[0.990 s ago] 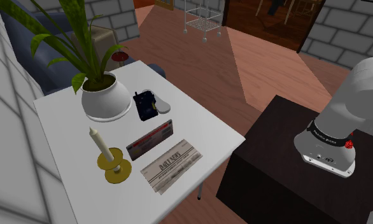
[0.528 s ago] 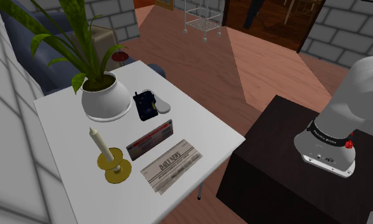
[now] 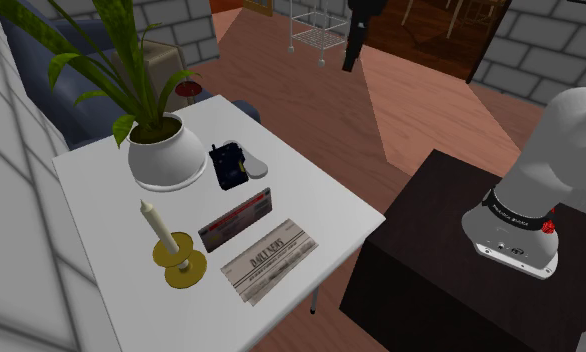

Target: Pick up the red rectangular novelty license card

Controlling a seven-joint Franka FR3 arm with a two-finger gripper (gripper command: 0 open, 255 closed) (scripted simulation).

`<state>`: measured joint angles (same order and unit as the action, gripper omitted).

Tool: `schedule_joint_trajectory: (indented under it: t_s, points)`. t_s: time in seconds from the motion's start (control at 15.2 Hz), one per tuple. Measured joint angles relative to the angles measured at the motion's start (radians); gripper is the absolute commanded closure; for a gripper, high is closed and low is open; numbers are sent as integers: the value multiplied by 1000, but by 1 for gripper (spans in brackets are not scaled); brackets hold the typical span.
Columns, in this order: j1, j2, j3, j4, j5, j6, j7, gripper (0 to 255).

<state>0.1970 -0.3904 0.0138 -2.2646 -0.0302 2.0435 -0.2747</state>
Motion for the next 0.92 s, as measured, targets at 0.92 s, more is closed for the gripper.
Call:
schedule_joint_trajectory:
  t_s: [0.92]
  points:
    - [126,396,82,191,44,166,-217,0]
